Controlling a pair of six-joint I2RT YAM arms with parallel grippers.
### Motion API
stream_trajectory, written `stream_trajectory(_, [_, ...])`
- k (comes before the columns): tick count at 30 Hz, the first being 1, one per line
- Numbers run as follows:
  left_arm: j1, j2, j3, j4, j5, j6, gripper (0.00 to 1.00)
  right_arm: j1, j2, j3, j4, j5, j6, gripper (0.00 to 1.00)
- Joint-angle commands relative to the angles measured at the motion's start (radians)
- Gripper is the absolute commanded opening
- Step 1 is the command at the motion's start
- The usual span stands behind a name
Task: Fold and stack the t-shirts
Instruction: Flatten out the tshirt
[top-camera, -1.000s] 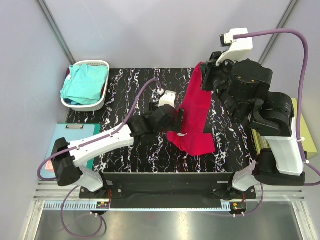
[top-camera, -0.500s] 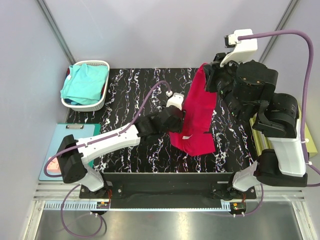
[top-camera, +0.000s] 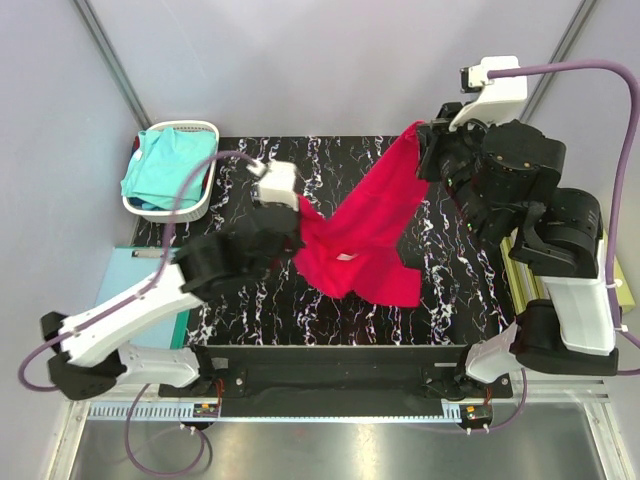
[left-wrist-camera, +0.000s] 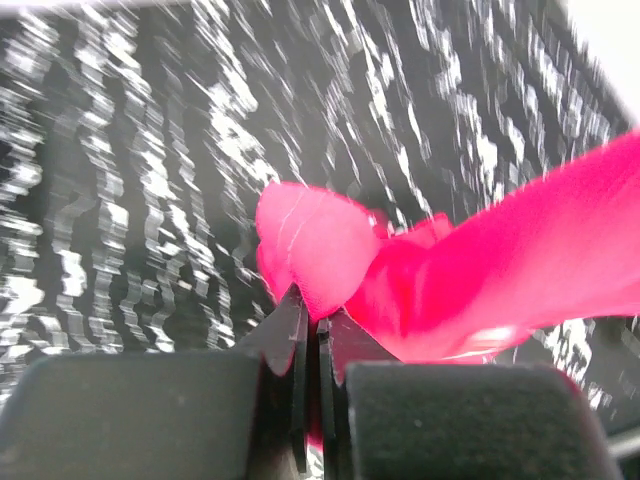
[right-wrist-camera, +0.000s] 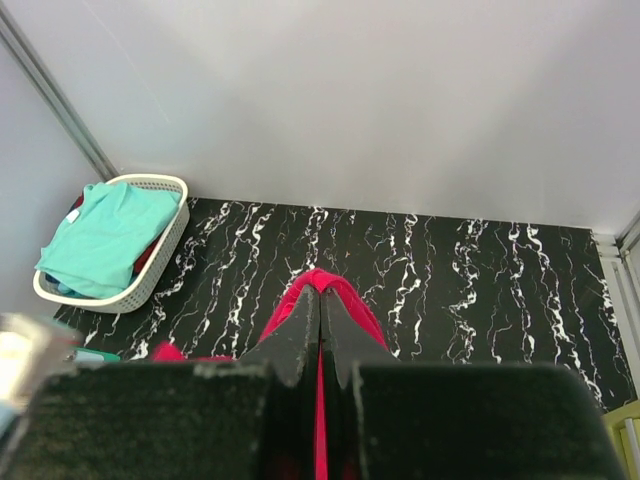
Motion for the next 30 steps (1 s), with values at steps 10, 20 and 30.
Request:
stream_trajectory(10, [0.002, -0.241, 0.391, -0.239, -0.337, 0.086, 0.00, -0.010, 0.004, -0.024, 0.103, 0.017, 0.006, 0.00])
stream_trajectory(20, [0.002, -0.143, 0.563, -0.220, -0.369, 0.227, 0.01, -0.011, -0.039, -0.075, 0.181, 0.118, -0.070, 0.00])
stream_trajectory(30, [0.025, -0.069, 0.344, -0.174, -0.254, 0.148, 0.05, -0.065, -0.119, -0.380, 0.177, 0.029, 0.087, 0.00])
